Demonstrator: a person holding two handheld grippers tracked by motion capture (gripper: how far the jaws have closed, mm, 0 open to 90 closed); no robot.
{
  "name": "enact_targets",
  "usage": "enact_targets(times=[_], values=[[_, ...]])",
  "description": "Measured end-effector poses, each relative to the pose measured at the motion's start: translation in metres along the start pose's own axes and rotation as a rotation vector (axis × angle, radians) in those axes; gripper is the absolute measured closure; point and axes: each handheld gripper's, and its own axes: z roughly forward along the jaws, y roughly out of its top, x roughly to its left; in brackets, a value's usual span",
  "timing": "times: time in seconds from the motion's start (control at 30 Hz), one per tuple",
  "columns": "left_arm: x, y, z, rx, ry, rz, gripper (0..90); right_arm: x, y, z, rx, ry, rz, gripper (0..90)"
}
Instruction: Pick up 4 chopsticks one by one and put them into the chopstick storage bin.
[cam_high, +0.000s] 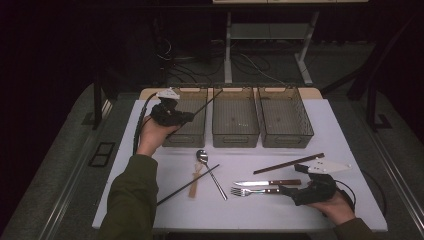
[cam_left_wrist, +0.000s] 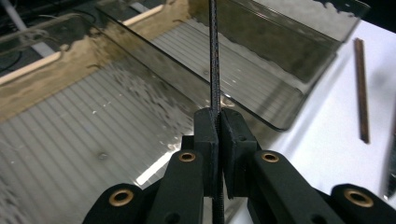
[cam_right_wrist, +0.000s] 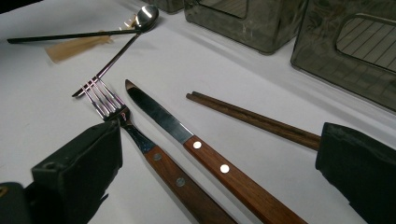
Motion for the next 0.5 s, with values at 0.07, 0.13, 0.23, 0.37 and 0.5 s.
enact_targets(times=[0.07, 0.13, 0.23, 0.37, 0.5], values=[[0.006, 0.003, 0.0, -0.001, 0.012, -0.002, 85.0, 0.0, 0.0, 0.0, -0.001, 0.0, -0.001, 0.8], [0.011, 0.005, 0.001, -0.001, 0.029, -0.013, 84.9, 0.0, 0.0, 0.0, 0.0, 0.001, 0.002, 0.8], [0.019, 0.007, 0.003, -0.004, 0.05, -0.019, 84.9, 0.0, 0.0, 0.0, 0.0, 0.001, 0.001, 0.8], [0.027, 0.006, 0.008, 0.006, 0.084, -0.045, 84.9, 0.0, 0.0, 0.0, -0.001, 0.001, 0.003, 0.8], [0.033, 0.002, 0.014, 0.041, 0.132, -0.039, 84.9, 0.0, 0.0, 0.0, 0.001, 0.003, 0.003, 0.8]])
